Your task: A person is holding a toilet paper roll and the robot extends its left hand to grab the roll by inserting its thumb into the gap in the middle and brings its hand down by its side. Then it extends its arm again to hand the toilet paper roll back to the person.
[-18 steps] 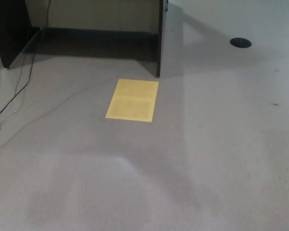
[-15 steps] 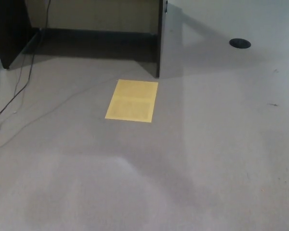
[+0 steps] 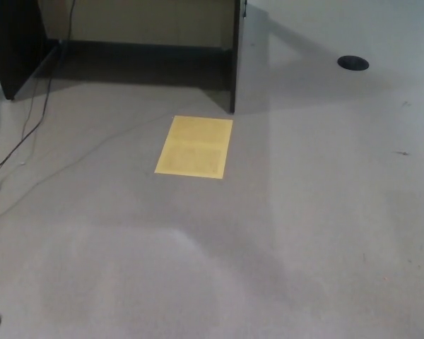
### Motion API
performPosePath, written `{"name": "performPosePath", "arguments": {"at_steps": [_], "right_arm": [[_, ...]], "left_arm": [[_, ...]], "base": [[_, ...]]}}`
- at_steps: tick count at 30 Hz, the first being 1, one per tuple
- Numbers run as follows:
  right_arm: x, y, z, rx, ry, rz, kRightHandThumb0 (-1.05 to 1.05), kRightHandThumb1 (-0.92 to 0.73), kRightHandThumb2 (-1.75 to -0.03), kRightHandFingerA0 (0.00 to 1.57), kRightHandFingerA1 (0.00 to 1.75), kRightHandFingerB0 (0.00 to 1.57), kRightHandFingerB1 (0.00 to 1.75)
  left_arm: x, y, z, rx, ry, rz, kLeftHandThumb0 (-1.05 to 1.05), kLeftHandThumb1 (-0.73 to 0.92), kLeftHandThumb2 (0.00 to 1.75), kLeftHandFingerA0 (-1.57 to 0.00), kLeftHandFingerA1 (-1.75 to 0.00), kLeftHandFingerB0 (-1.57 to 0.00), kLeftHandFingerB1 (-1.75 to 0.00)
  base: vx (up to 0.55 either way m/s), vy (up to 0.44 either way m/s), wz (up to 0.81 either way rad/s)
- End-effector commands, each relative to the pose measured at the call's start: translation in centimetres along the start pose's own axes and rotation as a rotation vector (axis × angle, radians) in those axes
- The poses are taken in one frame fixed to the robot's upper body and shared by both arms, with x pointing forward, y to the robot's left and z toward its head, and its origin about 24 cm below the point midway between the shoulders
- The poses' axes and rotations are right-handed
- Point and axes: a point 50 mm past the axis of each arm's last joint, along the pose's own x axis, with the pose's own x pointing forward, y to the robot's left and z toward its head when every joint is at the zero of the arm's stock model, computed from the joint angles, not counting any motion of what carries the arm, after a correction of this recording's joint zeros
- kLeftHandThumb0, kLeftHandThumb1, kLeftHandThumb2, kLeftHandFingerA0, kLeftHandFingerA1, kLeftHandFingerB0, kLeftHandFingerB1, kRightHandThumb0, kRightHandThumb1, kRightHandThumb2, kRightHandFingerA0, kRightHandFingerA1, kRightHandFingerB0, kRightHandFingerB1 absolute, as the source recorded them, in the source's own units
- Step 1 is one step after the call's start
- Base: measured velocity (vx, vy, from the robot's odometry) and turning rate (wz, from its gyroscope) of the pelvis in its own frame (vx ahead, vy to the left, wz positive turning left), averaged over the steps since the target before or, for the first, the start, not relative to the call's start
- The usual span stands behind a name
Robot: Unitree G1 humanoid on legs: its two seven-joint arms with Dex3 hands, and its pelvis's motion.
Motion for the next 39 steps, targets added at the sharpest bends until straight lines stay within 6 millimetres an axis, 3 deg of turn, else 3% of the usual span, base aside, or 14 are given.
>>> {"name": "performPosePath", "arguments": {"at_steps": [1,4,8,19,22,23,24,25,39], "right_arm": [[-0.1,-0.1,-0.2,-0.005,-0.007,-0.014,-0.30,-0.60,-0.58,0.54,0.42,0.46,0.37],[-0.1,0.0,-0.2,-0.019,-0.009,-0.016,-0.31,-0.61,-0.58,0.55,0.42,0.47,0.37],[-0.1,-0.2,-0.1,-0.019,-0.012,-0.009,-0.30,-0.62,-0.59,0.55,0.42,0.46,0.37],[0.1,-0.3,0.3,-0.022,-0.030,-0.005,-0.29,-0.61,-0.59,0.55,0.42,0.47,0.37],[0.1,-0.4,0.3,-0.022,-0.028,-0.002,-0.28,-0.61,-0.59,0.55,0.42,0.47,0.37],[0.1,-0.5,0.3,-0.036,-0.033,-0.002,-0.29,-0.61,-0.59,0.56,0.43,0.47,0.37],[0.1,-0.5,0.4,-0.035,-0.038,0.001,-0.29,-0.61,-0.59,0.55,0.43,0.47,0.38],[0.2,-0.5,0.5,-0.036,-0.037,0.001,-0.29,-0.61,-0.59,0.56,0.43,0.48,0.38],[0.4,-0.9,0.8,-0.040,-0.035,0.010,-0.29,-0.61,-0.59,0.55,0.42,0.48,0.38]], "left_arm": [[2.1,0.7,7.8,-0.019,-0.252,-0.053,-0.21,0.50,0.55,-0.36,-0.37,-0.30,-0.31],[2.7,0.3,11.8,0.003,-0.389,-0.100,-0.24,0.49,0.58,-0.32,-0.39,-0.28,-0.32],[3.2,-0.7,15.6,0.013,-0.501,-0.141,-0.28,0.48,0.59,-0.32,-0.39,-0.28,-0.33],[3.4,-4.3,24.0,0.054,-0.695,-0.284,-0.43,0.41,0.62,-0.25,-0.40,-0.16,-0.33],[3.4,-5.1,25.0,0.058,-0.735,-0.300,-0.41,0.40,0.60,-0.25,-0.40,-0.15,-0.32],[3.4,-5.7,25.6,0.024,-0.763,-0.331,-0.19,0.31,0.85,-0.10,-0.51,-0.07,-0.50],[3.3,-5.8,25.9,0.023,-0.761,-0.337,-0.19,0.30,0.84,-0.10,-0.51,-0.08,-0.50],[3.2,-6.4,26.6,0.034,-0.778,-0.351,-0.42,0.38,0.60,-0.25,-0.39,-0.13,-0.32],[0.3,-9.9,29.6,0.098,-0.945,-0.458,-0.43,0.38,0.59,-0.18,-0.37,-0.10,-0.31]], "base": [[0.00,0.000,0.00],[0.00,0.000,0.00],[0.00,0.000,0.00],[0.00,0.000,0.00],[0.00,0.000,0.00],[0.00,0.000,0.00],[0.00,0.000,0.00],[0.00,0.000,0.00],[0.00,0.000,0.00]]}}
